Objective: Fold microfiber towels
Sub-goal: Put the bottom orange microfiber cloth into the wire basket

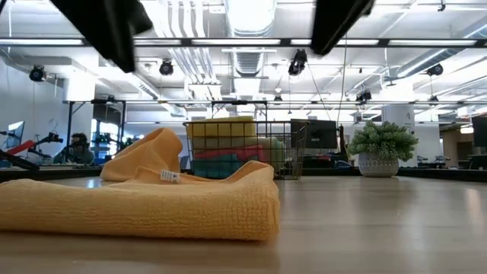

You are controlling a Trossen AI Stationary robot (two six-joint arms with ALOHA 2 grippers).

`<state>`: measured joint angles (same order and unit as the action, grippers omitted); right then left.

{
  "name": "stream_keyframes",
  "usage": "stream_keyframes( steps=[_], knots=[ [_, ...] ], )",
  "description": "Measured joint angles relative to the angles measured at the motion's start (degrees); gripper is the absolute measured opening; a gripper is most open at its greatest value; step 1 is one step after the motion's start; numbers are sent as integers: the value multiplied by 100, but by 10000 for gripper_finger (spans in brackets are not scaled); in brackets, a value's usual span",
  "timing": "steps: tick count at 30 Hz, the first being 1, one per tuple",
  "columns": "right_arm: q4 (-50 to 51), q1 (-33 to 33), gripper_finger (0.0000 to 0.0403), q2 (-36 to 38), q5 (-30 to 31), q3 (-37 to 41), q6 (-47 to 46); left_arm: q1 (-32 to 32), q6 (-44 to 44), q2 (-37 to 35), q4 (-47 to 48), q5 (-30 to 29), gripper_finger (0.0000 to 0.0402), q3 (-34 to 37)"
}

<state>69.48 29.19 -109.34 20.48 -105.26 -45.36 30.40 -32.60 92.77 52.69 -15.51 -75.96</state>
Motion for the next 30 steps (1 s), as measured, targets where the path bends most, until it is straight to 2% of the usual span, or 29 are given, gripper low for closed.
stream_keyframes(
  steps=[8, 13, 19, 22, 30],
  knots=[
    [-604, 822, 108, 0, -113, 18, 81, 1071, 299, 104, -697, 1, 144, 17],
    [-1183, 1081, 127, -255, -186, 27, 508, 1492, 295, 442, -1116, -6, 144, 16],
    [-2021, 1210, 164, -613, -241, 27, 1177, 1736, 10, 1049, -1278, -395, 144, -74],
    [-2339, 1220, 179, -789, -84, 27, 1583, 1750, -10, 1305, -1370, -508, 144, -98],
    [-2765, 1164, 187, -1361, 380, 11, 2695, 1750, -302, 1566, -1504, -1137, 144, -96]
  ],
)
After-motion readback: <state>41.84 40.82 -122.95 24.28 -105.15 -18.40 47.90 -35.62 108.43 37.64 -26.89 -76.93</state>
